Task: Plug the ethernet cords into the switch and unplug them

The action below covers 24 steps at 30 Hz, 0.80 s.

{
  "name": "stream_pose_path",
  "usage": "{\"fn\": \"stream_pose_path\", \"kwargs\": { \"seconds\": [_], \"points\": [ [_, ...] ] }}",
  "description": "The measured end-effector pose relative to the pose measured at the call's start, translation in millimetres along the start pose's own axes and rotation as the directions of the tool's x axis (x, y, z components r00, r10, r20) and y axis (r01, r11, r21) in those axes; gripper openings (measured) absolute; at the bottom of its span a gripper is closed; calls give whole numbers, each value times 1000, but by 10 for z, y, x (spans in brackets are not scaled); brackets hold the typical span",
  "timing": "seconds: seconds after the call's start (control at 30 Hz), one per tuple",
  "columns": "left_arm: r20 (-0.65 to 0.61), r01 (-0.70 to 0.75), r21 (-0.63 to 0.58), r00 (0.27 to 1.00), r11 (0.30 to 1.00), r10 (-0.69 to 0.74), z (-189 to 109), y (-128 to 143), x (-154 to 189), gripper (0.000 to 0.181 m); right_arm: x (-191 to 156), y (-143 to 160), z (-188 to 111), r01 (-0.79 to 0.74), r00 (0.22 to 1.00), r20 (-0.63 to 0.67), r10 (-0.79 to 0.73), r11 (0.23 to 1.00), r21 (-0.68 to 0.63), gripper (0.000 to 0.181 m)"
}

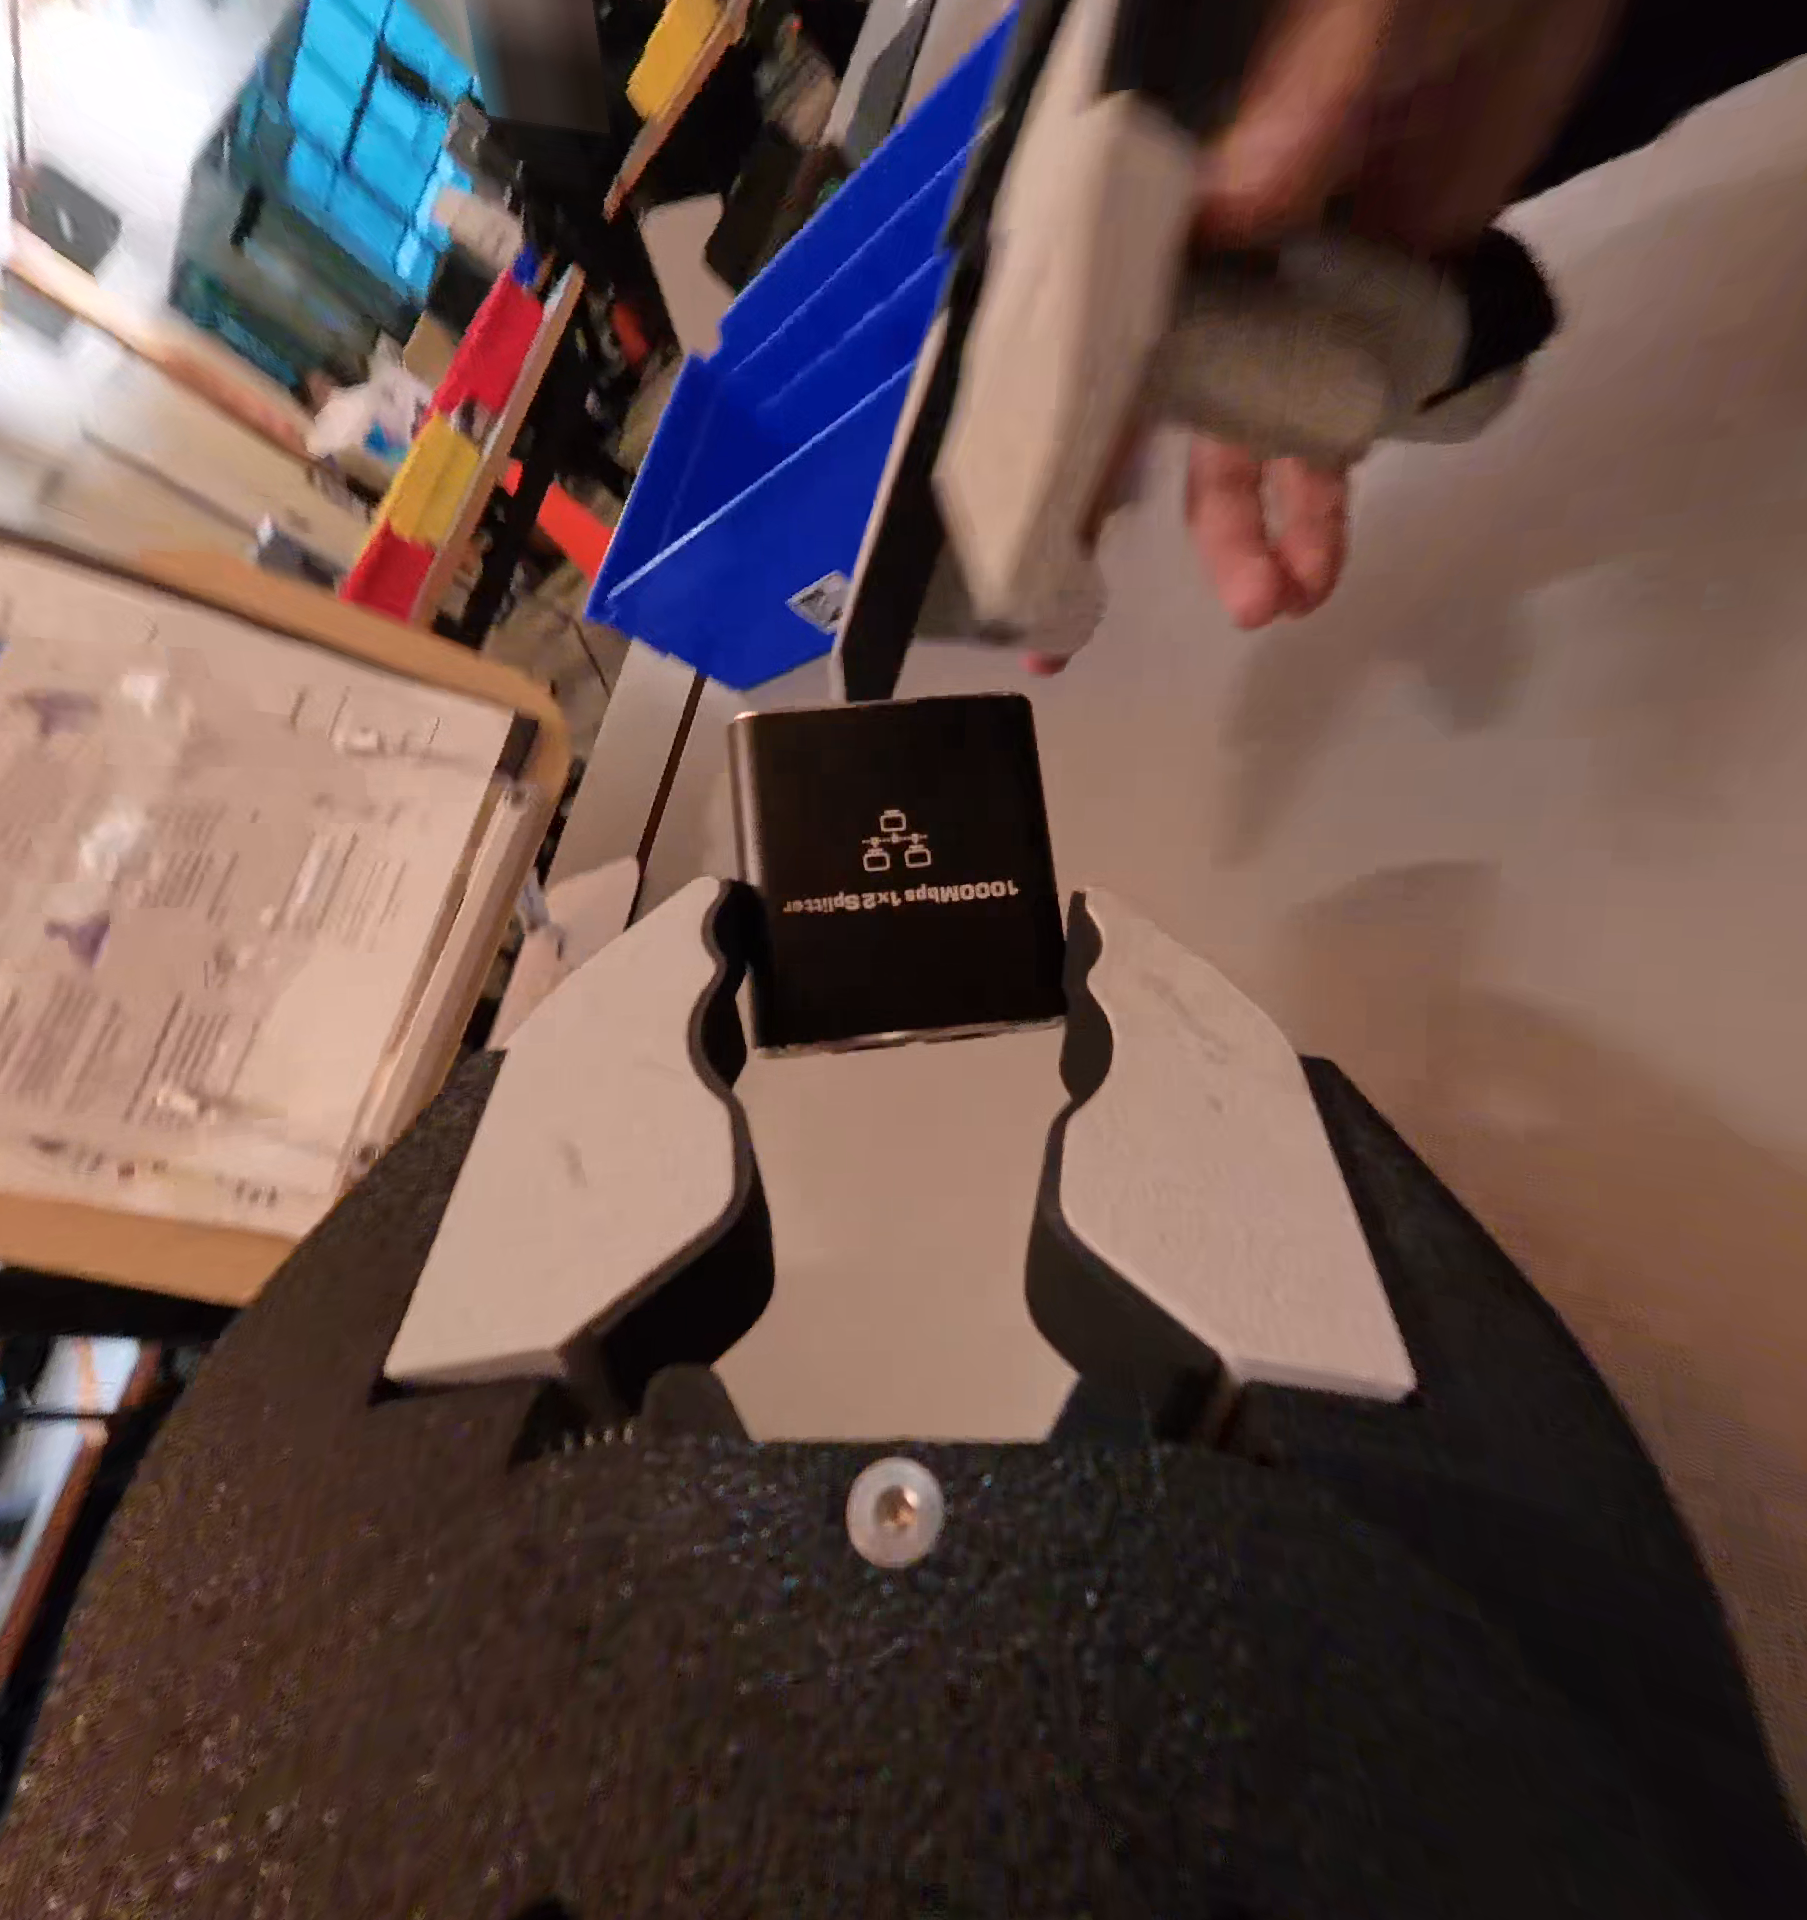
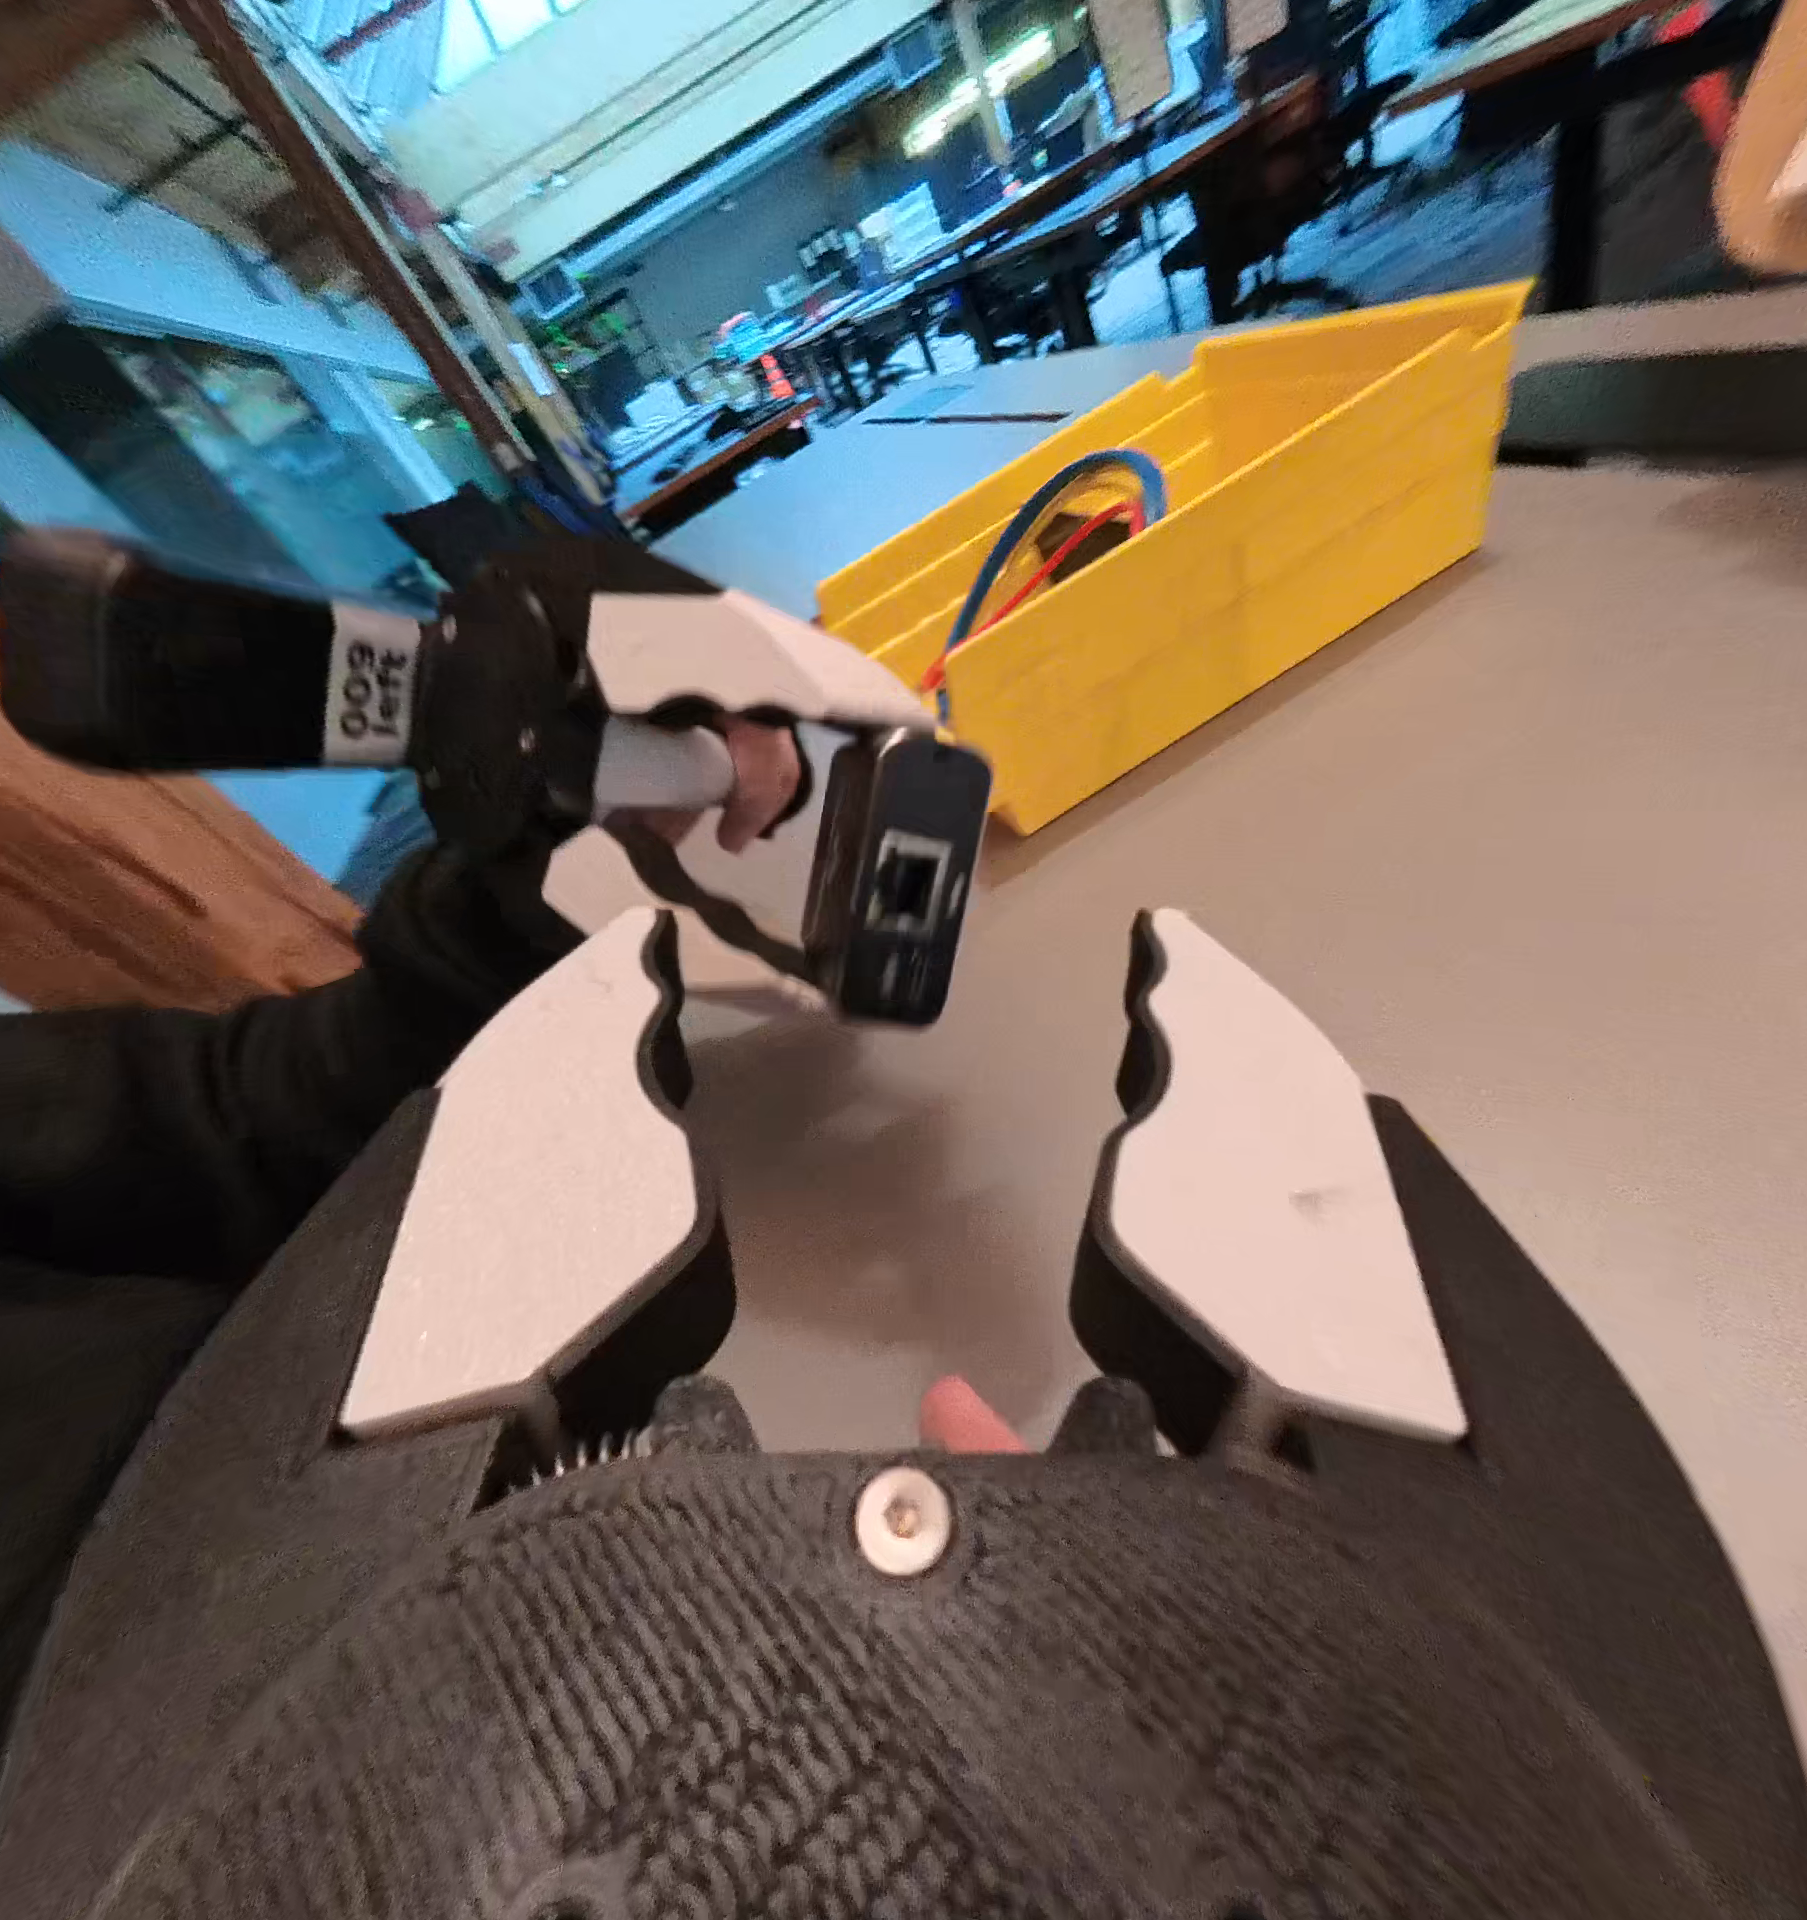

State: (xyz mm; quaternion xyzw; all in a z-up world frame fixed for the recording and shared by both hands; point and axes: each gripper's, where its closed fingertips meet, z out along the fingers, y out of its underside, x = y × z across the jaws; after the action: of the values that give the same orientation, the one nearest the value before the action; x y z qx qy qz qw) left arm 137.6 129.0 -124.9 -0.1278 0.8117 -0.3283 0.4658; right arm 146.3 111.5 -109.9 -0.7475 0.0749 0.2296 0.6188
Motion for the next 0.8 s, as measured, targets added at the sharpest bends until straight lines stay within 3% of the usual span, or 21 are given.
{"fn": "stream_pose_path", "kwargs": {
  "seconds": [0.03, 0.13, 0.2, 0.27, 0.37, 0.5, 0.57, 0.67, 0.73, 0.8],
  "points": [
    [5, -22, 31, 1000, 999, 22, 11, -38, 73, 58, -7, 45, 20, -26, 999, 27, 26, 1000, -12, 76],
    [33, -49, 88, 998, 995, 46, 23, -106, 172, 58, -68, 189, 72, -90, 987, 130, 99, 993, -74, 61],
    [61, -98, 74, 994, 992, 93, 44, -72, 183, 58, -77, 233, 96, -97, 975, 190, 114, 991, -96, 25],
    [67, -102, 66, 993, 993, 97, 64, -15, 181, 58, -34, 258, 130, -127, 966, 209, 149, 985, -115, 24],
    [132, -1, 152, 991, 988, -19, 13, -40, 94, 58, -9, 193, 133, -241, 923, 288, 254, 967, -80, 25],
    [128, 226, 300, 953, 927, -274, -111, -60, -8, 73, 6, -67, 4, -494, 762, 493, 421, 869, 23, 25],
    [13, 487, 382, 847, 785, -532, -155, -69, -81, 70, 30, -100, -13, -532, 727, 538, 427, 846, 47, 25],
    [-213, 851, 328, 489, 409, -846, -150, 35, -197, 62, 40, -40, 72, -397, 831, 466, 305, 911, 109, 25],
    [-377, 944, 238, 306, 227, -874, -173, 3, -160, 51, -15, -31, 110, -239, 903, 397, 163, 959, 151, 25],
    [-467, 971, 173, 230, 167, -854, -196, -33, -87, 32, -80, -44, 113, -98, 937, 348, 29, 978, 183, 25]
  ]
}}
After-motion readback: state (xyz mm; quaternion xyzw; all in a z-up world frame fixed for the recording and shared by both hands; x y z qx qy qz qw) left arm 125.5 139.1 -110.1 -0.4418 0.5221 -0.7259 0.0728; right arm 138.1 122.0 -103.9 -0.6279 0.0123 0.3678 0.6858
